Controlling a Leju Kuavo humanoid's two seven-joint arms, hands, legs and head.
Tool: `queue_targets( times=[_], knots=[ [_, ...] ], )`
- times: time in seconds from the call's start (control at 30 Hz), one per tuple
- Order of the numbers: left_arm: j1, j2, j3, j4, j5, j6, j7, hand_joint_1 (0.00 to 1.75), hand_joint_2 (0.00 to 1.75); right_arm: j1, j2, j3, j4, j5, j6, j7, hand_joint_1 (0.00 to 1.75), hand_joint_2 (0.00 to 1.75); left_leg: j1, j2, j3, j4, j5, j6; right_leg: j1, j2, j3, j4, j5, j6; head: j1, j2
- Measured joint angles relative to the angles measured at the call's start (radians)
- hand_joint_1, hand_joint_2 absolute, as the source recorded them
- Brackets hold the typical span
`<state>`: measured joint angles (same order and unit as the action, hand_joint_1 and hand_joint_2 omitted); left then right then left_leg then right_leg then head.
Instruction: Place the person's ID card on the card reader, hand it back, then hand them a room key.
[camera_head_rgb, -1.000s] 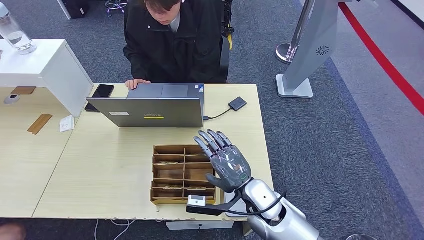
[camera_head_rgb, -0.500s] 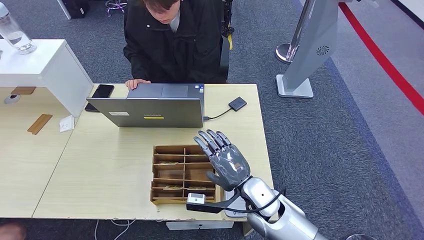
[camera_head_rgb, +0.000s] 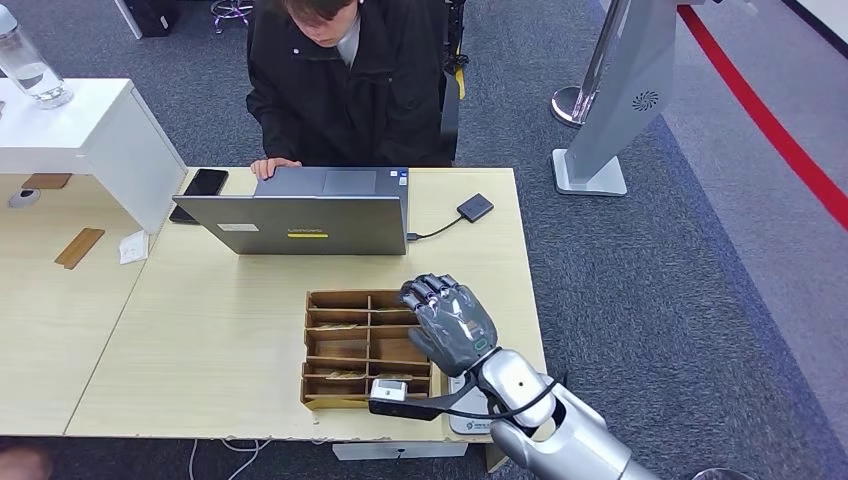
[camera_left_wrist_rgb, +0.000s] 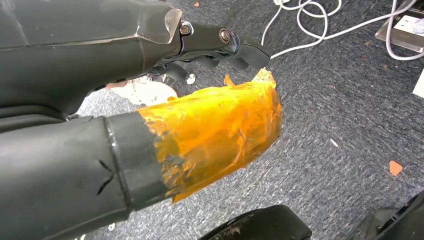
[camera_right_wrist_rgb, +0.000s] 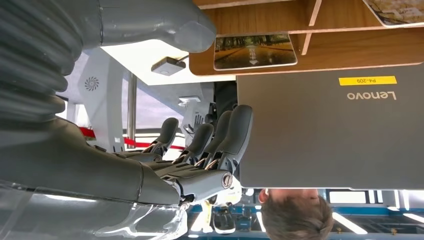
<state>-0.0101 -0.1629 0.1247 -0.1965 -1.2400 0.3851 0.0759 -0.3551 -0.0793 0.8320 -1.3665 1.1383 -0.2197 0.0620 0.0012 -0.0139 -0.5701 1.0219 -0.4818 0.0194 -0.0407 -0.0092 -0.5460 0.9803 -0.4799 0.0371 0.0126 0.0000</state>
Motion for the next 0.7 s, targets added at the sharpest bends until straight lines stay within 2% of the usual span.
queue_targets(
  times=[0.57, 0.7],
  knots=[
    [-0.009, 0.001, -0.002, 0.0, -0.011, -0.011, 0.009, 0.0, 0.0, -0.038, 0.025, -0.001, 0.053, -0.013, 0.022, 0.009, 0.61, 1.75, 0.0, 0.0, 0.0, 0.0, 0.0, 0.0, 0.0, 0.0, 0.0, 0.0, 0.0, 0.0, 0.0, 0.0],
    [-0.01, 0.0, -0.002, 0.0, -0.016, -0.012, 0.018, 0.0, 0.0, -0.042, 0.03, -0.002, 0.066, -0.018, 0.026, 0.012, 0.63, 1.75, 0.0, 0.0, 0.0, 0.0, 0.0, 0.0, 0.0, 0.0, 0.0, 0.0, 0.0, 0.0, 0.0, 0.0]
  ],
)
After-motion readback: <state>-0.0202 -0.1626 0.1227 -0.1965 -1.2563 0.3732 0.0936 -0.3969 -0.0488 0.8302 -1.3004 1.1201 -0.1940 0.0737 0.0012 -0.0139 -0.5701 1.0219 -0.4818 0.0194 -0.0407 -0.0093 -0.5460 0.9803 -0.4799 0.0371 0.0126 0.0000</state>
